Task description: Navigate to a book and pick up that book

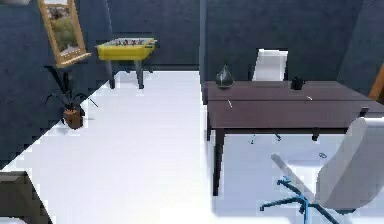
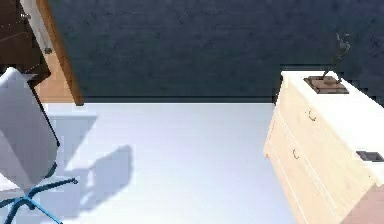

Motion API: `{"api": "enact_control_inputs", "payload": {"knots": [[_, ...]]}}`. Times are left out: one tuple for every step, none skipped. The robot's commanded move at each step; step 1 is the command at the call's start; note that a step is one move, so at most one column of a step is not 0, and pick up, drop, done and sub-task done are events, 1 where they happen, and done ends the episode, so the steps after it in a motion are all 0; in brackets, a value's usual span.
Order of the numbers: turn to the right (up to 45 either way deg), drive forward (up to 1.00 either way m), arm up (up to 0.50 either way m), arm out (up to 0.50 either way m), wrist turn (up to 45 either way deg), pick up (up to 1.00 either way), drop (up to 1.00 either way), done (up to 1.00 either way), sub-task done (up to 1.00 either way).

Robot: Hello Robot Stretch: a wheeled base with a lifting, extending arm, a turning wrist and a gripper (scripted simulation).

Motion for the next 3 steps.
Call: {"api": "enact_control_inputs", "payload": {"knots": [[-45.0,0.0,0.0,0.0,0.0,0.0,0.0,0.0,0.0],[-42.0,0.0,0.0,0.0,0.0,0.0,0.0,0.0,0.0],[0.0,0.3,0.0,0.0,0.0,0.0,0.0,0.0,0.0]]}}
